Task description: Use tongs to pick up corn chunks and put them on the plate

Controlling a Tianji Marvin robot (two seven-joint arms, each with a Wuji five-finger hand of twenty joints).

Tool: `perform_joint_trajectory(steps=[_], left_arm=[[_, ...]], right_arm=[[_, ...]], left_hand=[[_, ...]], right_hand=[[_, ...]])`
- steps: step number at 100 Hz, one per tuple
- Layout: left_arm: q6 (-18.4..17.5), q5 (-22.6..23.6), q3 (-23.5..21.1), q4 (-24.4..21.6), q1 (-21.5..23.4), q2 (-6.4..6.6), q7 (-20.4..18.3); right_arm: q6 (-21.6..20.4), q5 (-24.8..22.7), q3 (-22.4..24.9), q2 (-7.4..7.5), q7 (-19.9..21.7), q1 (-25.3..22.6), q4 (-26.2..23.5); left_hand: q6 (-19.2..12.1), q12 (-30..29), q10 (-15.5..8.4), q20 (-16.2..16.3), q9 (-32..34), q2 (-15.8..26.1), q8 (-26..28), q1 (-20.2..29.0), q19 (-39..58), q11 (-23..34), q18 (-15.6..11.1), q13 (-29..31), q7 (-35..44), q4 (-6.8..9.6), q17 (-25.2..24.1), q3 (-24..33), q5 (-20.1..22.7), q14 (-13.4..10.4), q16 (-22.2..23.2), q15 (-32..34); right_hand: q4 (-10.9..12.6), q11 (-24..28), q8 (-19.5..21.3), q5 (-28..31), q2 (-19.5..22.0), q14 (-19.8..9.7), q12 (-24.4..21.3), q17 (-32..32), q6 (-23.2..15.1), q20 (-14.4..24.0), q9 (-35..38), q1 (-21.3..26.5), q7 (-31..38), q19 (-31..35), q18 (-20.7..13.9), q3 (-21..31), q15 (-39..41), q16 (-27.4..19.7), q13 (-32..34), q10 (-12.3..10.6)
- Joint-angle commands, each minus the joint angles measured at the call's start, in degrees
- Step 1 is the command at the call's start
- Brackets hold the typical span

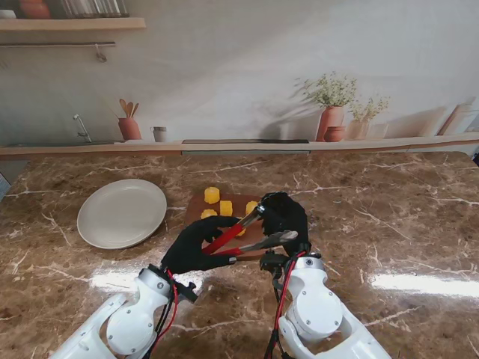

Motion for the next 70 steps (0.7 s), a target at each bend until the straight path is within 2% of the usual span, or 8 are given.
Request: perform_joint_trajectory(steps=[1,3,10,20,43,58,63,70], left_arm=[[0.9,1.3,0.2,0.0,0.2,0.31,-0.1],[1.0,1.5,0.2,0.0,0.2,0.34,-0.1],[1.3,1.9,0.3,-0.1,0.2,0.39,0.0],[1.7,3.2,0.5,-0.1,0.2,0.52,0.2],[3.0,6.0,1.2,0.1,-0.1,0.56,1.8],[3.4,5.1,1.8,0.6,-0.3,0.36,1.8],[3.4,4.5,2.0,0.7,-0.4,0.17,2.1],[3.1,3.6,2.3,1.1,-0.4,-0.23,3.1]], right_arm=[[0.6,0.8,-0.3,-0.65,0.6,-0.6,-0.3],[0.6,1.0,-0.3,-0.66,0.6,-0.6,-0.3],[0.6,1.6,-0.3,-0.7,0.6,-0.7,-0.5],[0.6,1.6,-0.3,-0.81,0.2,-0.7,-0.5],[0.4,2.1,-0.3,-1.04,-0.6,-0.6,-0.5],[0.1,2.3,-0.4,-1.01,-0.4,-0.5,-0.5],[0.0,2.4,-0.4,-0.95,-0.2,-0.5,-0.5],[-0.1,2.3,-0.4,-0.87,0.1,-0.5,-0.4]], left_hand=[[-6.7,-1.6,-3.5,-1.6,-2.9,0.6,0.0,-0.7,-2.4,-1.8,1.2,-3.5,0.4,0.99,-3.0,-1.0,-2.6,-1.2,-5.0,-4.7],[-6.6,-1.9,-3.5,-2.1,-3.2,0.6,0.0,-0.8,-3.0,-2.2,1.2,-3.7,0.3,0.99,-3.3,-1.2,-2.8,-2.1,-6.3,-5.6],[-6.3,-3.6,-3.5,-4.8,-4.8,0.3,-0.3,-1.3,-6.2,-3.7,1.2,-5.4,-0.2,0.97,-5.6,-1.8,-4.2,-2.2,-11.7,-9.5],[-6.0,-5.3,-3.6,-7.1,-6.9,-0.1,-0.6,-1.8,-8.8,-5.1,1.1,-6.9,-0.9,1.0,-7.4,-2.4,-6.2,-2.1,-15.3,-11.8],[-4.7,-6.0,-3.6,-8.4,-10.2,-0.5,-0.5,-1.6,-10.4,-5.5,0.6,-8.8,-1.5,1.06,-9.2,-1.9,-9.6,-2.0,-16.6,-12.7],[-2.9,-6.2,-1.8,-10.0,-9.3,5.5,1.3,0.2,-10.5,-4.1,-0.2,-6.5,0.3,2.8,-7.8,6.5,-9.4,-1.3,-18.3,-11.8],[-2.8,-6.1,-1.4,-10.1,-8.0,6.5,1.7,1.1,-10.0,-3.5,-0.2,-4.5,1.1,2.88,-7.0,7.6,-8.6,-1.2,-17.9,-10.6],[-3.2,-5.8,-0.9,-10.1,-6.2,7.9,3.3,4.2,-8.0,-2.5,-0.6,-1.8,3.6,2.04,-5.8,6.9,-8.0,-1.6,-15.9,-7.4]], right_hand=[[2.5,5.9,4.8,4.2,2.4,-0.9,-0.2,2.7,-2.2,-1.0,6.2,2.3,6.3,3.2,-1.5,5.8,1.5,0.7,2.4,-3.1],[2.5,5.9,4.8,4.2,2.4,-0.9,-0.2,2.7,-2.2,-1.0,6.2,2.3,6.3,3.2,-1.5,5.8,1.5,0.7,2.4,-3.1],[2.5,5.9,4.9,4.2,2.4,-0.8,-0.3,2.7,-2.1,-1.0,6.2,2.4,6.2,3.2,-1.4,5.8,1.5,0.6,2.4,-3.0],[2.5,6.0,5.0,4.3,2.5,-0.9,-0.4,2.7,-2.2,-1.0,6.3,2.3,6.2,3.3,-1.3,5.8,1.6,0.6,2.4,-3.1],[2.5,6.2,5.3,4.3,2.8,-0.8,-0.5,2.7,-2.3,-1.0,6.2,2.4,5.9,3.4,-1.3,5.6,1.8,0.5,2.4,-3.1],[2.5,6.3,5.4,4.3,2.9,-0.8,-0.6,2.7,-2.5,-1.0,6.2,2.3,5.6,3.4,-1.4,5.4,1.9,0.4,2.4,-3.1],[2.5,6.3,5.4,4.3,3.1,-0.8,-0.7,2.7,-2.6,-1.0,6.1,2.3,5.5,3.4,-1.4,5.3,1.9,0.4,2.3,-3.1],[2.4,6.3,5.4,4.2,3.3,-0.8,-0.7,2.7,-2.7,-1.0,6.0,2.3,5.4,3.4,-1.4,5.0,1.8,0.3,2.3,-3.2]])
